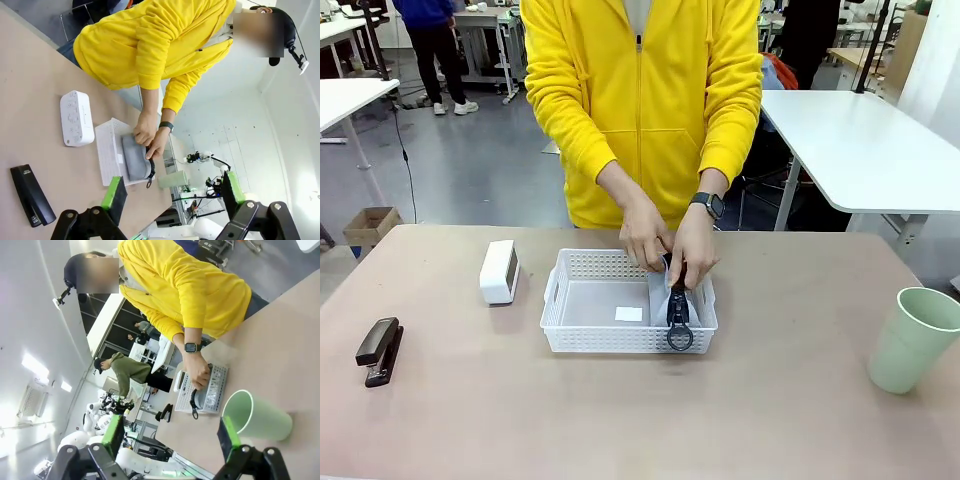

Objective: Efficiently arrange items inside the basket to fit them all.
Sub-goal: Pick up the Digital clock and place it inside the Organizing basket.

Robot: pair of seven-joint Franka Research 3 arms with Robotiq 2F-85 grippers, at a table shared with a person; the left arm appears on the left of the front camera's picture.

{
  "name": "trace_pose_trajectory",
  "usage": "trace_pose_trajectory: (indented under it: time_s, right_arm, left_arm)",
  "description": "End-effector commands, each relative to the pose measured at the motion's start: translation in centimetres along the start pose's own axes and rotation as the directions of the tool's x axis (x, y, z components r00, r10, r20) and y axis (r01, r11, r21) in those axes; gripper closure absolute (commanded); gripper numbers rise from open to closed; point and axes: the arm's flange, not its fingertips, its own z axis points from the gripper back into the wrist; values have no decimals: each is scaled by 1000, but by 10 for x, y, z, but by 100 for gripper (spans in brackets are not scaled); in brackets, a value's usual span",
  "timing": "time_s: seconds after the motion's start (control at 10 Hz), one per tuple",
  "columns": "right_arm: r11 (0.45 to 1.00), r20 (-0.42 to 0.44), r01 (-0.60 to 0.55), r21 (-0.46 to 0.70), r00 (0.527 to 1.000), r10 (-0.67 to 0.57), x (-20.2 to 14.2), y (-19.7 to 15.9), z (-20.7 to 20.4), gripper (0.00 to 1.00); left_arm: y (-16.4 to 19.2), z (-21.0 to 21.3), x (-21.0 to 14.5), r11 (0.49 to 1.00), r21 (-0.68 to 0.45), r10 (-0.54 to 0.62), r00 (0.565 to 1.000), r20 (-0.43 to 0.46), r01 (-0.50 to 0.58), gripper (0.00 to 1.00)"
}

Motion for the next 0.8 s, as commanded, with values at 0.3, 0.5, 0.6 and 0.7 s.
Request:
trace_pose_trajectory:
  time_s: [0.3,0.5,0.6,0.7]
  right_arm:
    - [999,11,-30,14,1000,30,4,2,1,0]
    - [999,11,-30,14,1000,30,4,2,1,0]
    - [999,11,-30,14,1000,30,4,2,1,0]
    - [999,11,-30,14,1000,30,4,2,1,0]
  left_arm:
    - [-124,-132,40,760,624,268,787,-556,183,0]
    - [-138,-207,58,552,783,446,691,-569,288,0]
    - [-132,-237,61,454,833,491,691,-530,317,0]
    - [-124,-264,57,382,844,505,680,-532,377,0]
